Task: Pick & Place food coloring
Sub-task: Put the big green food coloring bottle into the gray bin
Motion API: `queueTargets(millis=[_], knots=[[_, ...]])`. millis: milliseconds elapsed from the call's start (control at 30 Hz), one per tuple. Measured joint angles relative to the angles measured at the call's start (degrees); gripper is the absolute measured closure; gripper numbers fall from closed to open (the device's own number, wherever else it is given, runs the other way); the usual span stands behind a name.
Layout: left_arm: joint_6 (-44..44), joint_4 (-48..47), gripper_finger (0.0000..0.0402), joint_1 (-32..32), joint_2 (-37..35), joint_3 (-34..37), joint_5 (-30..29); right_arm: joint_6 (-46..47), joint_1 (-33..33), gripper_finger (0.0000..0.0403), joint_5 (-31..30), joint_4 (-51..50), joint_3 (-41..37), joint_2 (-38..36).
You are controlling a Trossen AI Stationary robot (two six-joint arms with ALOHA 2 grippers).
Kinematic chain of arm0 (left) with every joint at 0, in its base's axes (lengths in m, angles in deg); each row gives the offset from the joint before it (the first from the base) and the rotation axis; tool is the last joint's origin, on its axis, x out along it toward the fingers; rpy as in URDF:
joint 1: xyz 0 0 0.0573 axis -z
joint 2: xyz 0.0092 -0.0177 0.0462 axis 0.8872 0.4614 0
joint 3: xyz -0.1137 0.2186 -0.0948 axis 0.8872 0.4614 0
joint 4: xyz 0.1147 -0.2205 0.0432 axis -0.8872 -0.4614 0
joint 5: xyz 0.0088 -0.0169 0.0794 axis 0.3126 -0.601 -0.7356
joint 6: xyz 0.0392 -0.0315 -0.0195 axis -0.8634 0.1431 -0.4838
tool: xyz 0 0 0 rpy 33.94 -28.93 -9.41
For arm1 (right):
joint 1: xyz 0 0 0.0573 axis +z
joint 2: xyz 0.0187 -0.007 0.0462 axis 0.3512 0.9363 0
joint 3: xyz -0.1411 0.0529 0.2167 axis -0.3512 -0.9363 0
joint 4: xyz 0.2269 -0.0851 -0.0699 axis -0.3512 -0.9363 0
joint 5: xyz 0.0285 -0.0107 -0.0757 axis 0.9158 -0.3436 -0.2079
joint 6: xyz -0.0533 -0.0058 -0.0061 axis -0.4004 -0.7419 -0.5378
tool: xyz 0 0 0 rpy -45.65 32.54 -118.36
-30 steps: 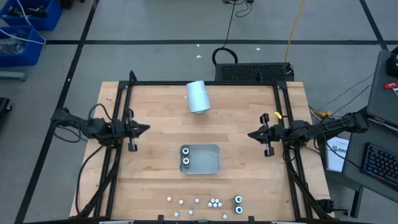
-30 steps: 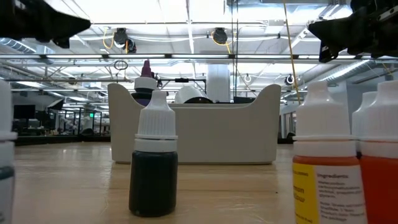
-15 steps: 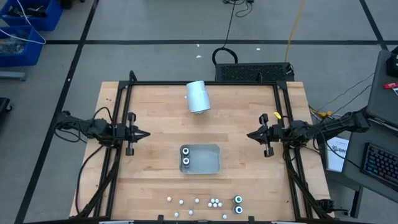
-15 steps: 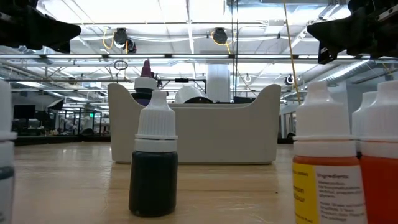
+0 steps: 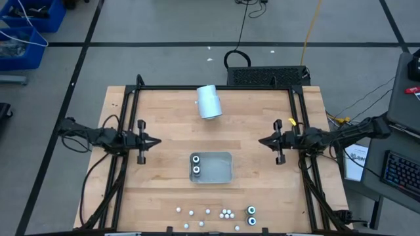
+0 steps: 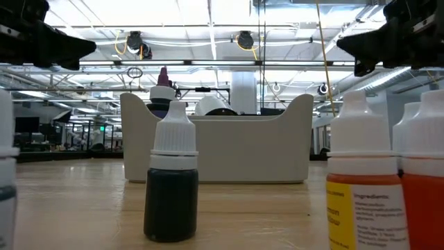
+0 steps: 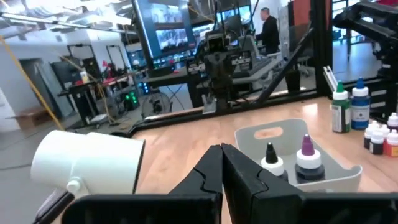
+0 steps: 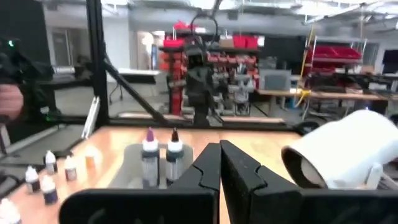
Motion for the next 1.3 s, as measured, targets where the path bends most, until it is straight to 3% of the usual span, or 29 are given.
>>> queueTargets(millis=[167,333,533,667,767,900,1300], knots=[[-0.37,1.03,0.038,0.0,0.04,0.76,-0.18,-1.99,4.34,0.0403,1.74,-7.1,6.29,5.09],[-0.09,0.94,0.0379,0.0,0.07,0.76,-0.2,-7.38,12.88,0.0403,3.45,-15.66,14.04,12.89],[0.39,0.95,0.0378,0.0,0.07,0.76,-0.17,-4.92,23.94,0.0403,-2.72,-23.26,26.29,23.42],[1.79,0.85,0.0378,0.0,0.08,0.76,0.52,-8.12,29.25,0.0403,-2.65,-20.7,29.48,31.15],[3.62,0.71,0.0378,0.0,0.2,0.76,4.82,-8.33,31.63,0.0399,-2.83,-13.88,29.62,36.37],[3.43,2.12,0.0378,0.0,0.43,0.82,8.49,-6.19,33.41,0.037,-3.07,-8.24,29.65,41.32],[3.23,3.09,0.0378,0.0,0.46,0.82,8.39,-0.6,36.7,0.0242,-2.83,-2.13,29.69,51.81]])
